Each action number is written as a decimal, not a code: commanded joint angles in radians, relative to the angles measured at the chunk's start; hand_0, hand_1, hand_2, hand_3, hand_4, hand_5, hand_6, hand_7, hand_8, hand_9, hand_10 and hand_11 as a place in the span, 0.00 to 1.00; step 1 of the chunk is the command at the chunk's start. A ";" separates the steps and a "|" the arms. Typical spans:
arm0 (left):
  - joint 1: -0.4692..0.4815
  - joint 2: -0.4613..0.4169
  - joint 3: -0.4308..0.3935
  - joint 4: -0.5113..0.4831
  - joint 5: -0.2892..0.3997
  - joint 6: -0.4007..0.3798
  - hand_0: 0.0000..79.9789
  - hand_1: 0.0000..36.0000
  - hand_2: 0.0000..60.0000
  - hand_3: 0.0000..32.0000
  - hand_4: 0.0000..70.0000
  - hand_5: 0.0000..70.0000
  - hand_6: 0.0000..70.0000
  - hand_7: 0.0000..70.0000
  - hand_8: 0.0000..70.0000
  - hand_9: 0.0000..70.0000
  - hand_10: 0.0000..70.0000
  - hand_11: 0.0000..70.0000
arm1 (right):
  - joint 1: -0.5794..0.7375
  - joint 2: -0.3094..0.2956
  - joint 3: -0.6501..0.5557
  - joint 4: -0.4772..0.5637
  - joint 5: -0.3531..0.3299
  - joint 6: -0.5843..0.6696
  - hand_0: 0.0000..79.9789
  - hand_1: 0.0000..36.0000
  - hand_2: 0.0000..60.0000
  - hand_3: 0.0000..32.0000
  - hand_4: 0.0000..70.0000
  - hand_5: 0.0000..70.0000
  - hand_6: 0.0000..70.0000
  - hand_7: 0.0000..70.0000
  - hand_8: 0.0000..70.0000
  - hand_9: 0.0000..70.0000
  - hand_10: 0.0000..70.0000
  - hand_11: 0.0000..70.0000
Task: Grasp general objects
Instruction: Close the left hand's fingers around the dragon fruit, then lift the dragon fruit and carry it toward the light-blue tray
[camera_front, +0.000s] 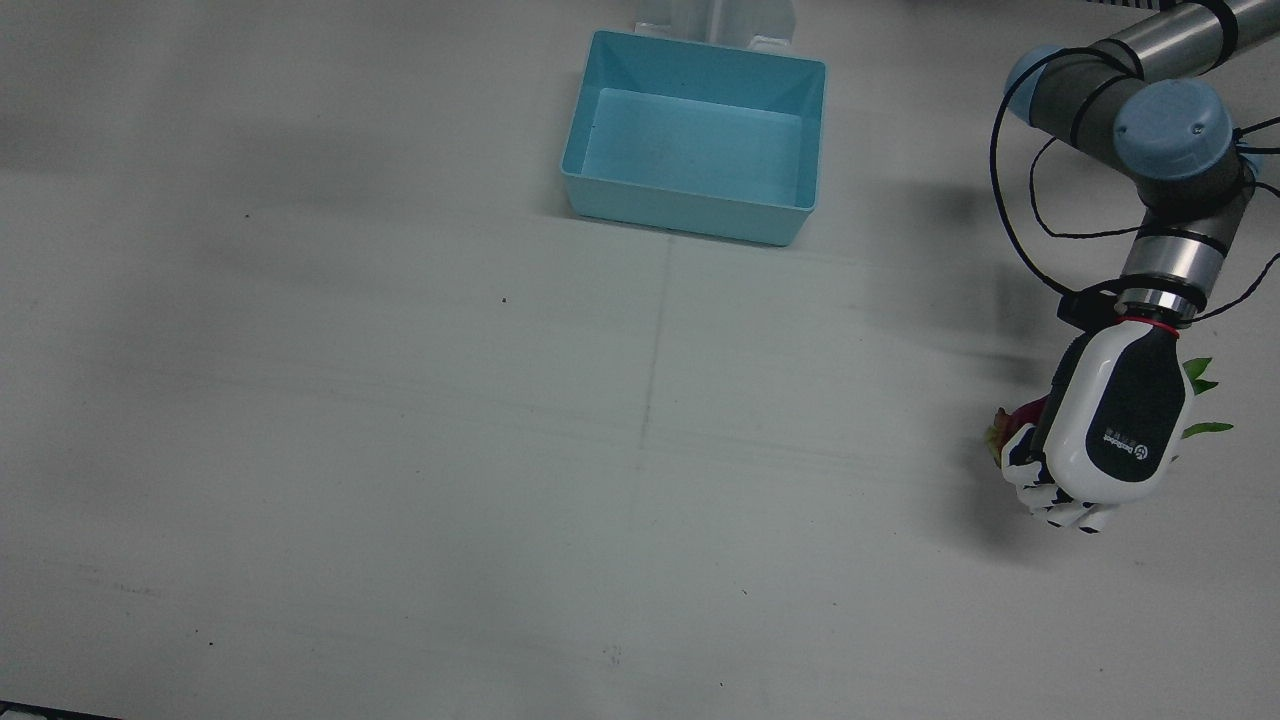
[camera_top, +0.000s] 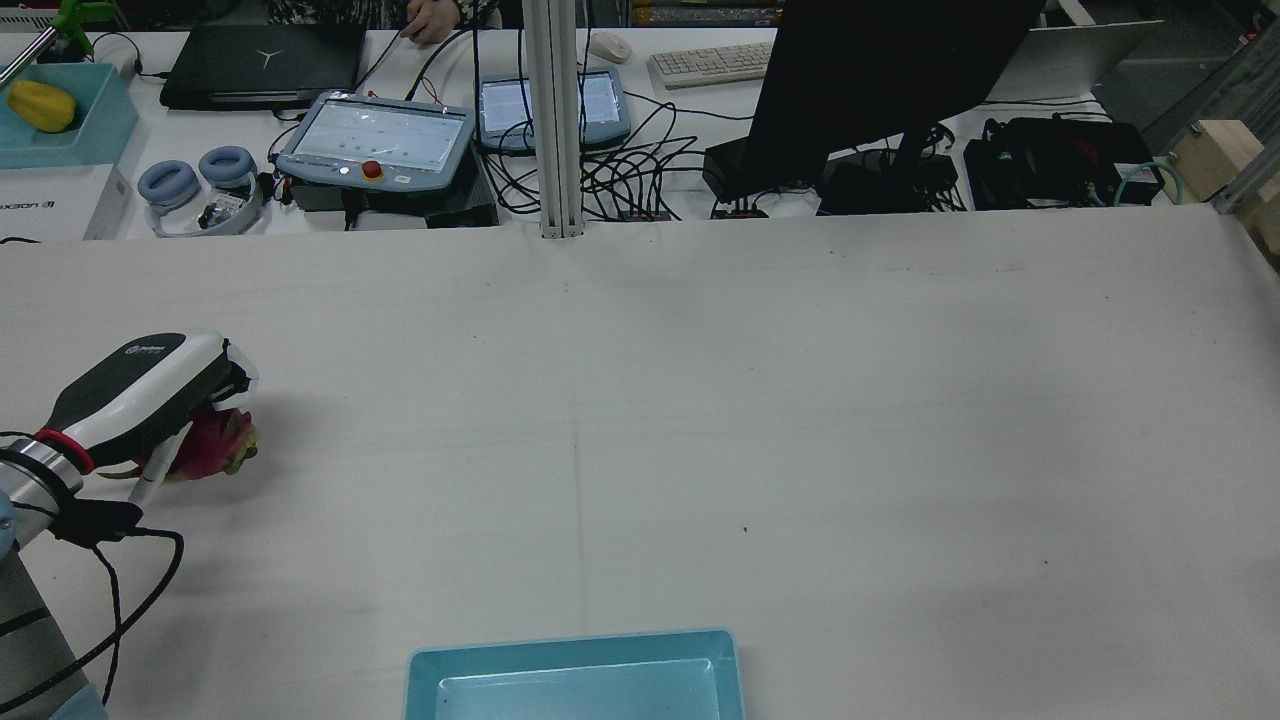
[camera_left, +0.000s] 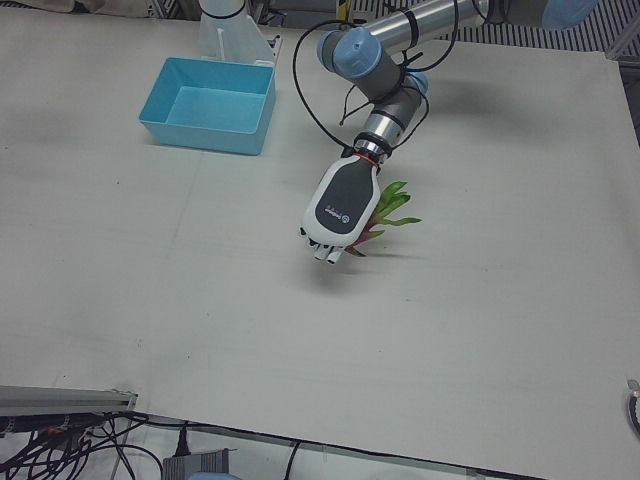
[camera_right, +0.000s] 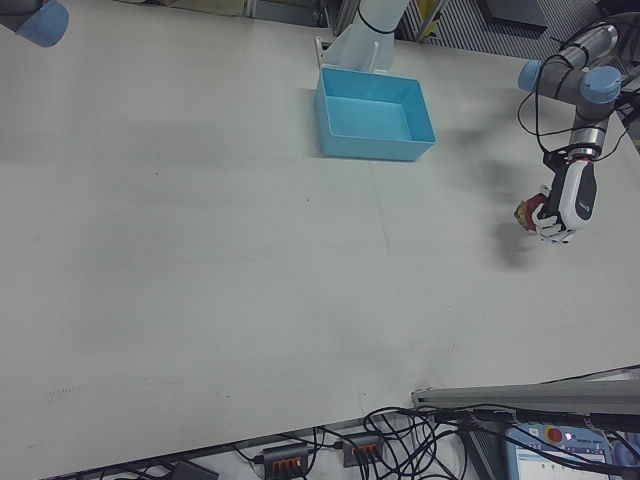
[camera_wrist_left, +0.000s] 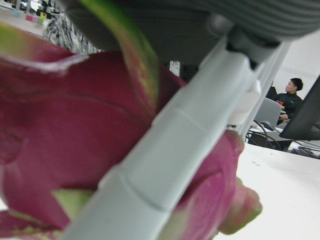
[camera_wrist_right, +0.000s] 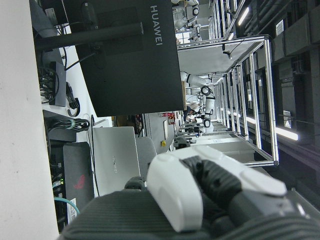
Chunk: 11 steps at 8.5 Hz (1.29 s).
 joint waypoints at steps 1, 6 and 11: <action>-0.100 -0.124 -0.027 -0.044 0.380 -0.114 1.00 1.00 1.00 0.00 1.00 1.00 1.00 1.00 1.00 1.00 1.00 1.00 | 0.000 0.000 0.000 0.000 0.000 0.000 0.00 0.00 0.00 0.00 0.00 0.00 0.00 0.00 0.00 0.00 0.00 0.00; -0.053 -0.231 -0.027 -0.247 0.689 -0.343 1.00 1.00 1.00 0.00 1.00 1.00 1.00 1.00 1.00 1.00 1.00 1.00 | 0.002 0.000 0.002 0.000 0.000 0.000 0.00 0.00 0.00 0.00 0.00 0.00 0.00 0.00 0.00 0.00 0.00 0.00; 0.160 -0.234 -0.101 -0.332 0.703 -0.372 1.00 1.00 1.00 0.00 1.00 1.00 1.00 1.00 1.00 1.00 1.00 1.00 | 0.002 0.000 0.002 0.000 0.000 0.000 0.00 0.00 0.00 0.00 0.00 0.00 0.00 0.00 0.00 0.00 0.00 0.00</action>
